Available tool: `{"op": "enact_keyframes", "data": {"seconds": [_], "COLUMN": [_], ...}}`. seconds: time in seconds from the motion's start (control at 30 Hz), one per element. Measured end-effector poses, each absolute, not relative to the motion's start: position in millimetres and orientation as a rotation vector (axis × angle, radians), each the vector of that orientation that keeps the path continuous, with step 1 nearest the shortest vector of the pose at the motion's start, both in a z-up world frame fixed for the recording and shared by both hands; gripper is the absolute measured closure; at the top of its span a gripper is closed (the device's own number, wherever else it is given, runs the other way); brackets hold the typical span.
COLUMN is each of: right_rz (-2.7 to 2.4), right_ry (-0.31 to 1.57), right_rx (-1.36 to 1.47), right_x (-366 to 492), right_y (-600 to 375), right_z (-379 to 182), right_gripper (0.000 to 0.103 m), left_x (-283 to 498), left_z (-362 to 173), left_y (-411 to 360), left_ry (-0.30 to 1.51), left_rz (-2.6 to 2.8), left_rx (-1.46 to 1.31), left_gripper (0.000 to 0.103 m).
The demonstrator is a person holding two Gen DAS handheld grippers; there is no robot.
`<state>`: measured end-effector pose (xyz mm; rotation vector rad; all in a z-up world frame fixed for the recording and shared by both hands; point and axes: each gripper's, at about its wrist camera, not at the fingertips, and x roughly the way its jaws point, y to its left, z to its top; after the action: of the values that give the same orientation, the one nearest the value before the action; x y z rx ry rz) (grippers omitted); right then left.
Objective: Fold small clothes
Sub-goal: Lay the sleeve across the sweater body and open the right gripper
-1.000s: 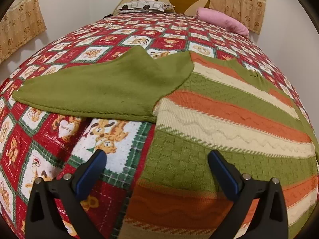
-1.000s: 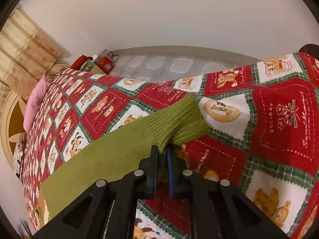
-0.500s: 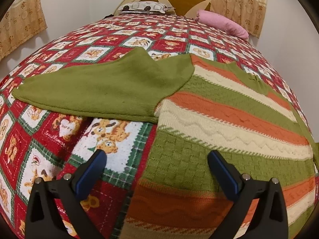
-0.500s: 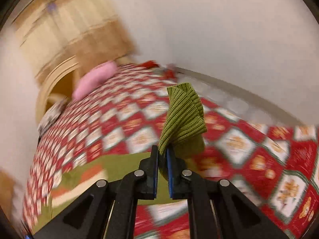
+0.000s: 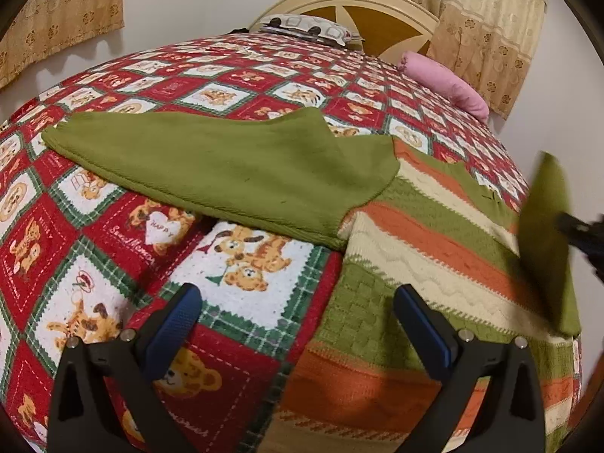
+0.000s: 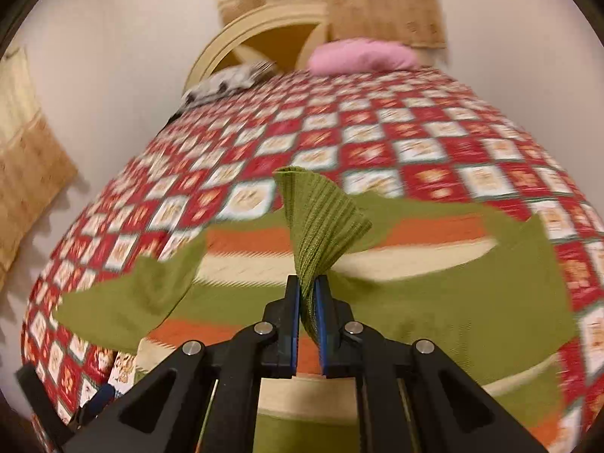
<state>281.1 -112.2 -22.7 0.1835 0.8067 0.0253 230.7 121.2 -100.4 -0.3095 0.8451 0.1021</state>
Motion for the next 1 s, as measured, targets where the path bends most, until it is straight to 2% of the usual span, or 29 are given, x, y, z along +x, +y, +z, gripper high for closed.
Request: {"op": "enact_keyframes", "data": {"seconds": [0.4, 0.5, 0.57, 0.6, 0.77, 0.8, 0.87, 0.93, 1.0], "right_rz": [0.224, 0.322, 0.429, 0.452, 0.428, 0.366, 0.351, 0.393, 0.398], "right_ry": [0.890, 0.950, 0.979, 0.975, 0.879, 0.874, 0.925, 0.999, 0.964], "right_rx": [0.045, 0.107, 0.192, 0.217, 0.228, 0.204, 0.183, 0.167, 0.103], "right_x": [306, 312, 313, 311, 300, 302, 308, 315, 315], "right_y": [-15, -10, -11, -12, -23, -26, -22, -8, 9], "right_z": [-75, -87, -92, -91, -68, -69, -80, -98, -102], "right_gripper": [0.095, 0.087, 0.065, 0.062, 0.063, 0.065, 0.087, 0.087, 0.086], "left_x": [228, 230, 230, 230, 230, 230, 230, 231, 231], "left_z": [-101, -101, -102, -102, -102, -102, -102, -102, -102], "left_y": [134, 133, 134, 133, 133, 133, 133, 133, 133], "left_ry": [0.824, 0.829, 0.829, 0.828, 0.829, 0.830, 0.830, 0.830, 0.832], "left_rz": [0.107, 0.108, 0.106, 0.107, 0.107, 0.108, 0.109, 0.109, 0.109], "left_rx": [-0.382, -0.374, -0.377, -0.379, -0.374, -0.372, -0.371, -0.373, -0.372], "left_gripper": [0.000, 0.000, 0.000, 0.000, 0.000, 0.000, 0.000, 0.000, 0.000]}}
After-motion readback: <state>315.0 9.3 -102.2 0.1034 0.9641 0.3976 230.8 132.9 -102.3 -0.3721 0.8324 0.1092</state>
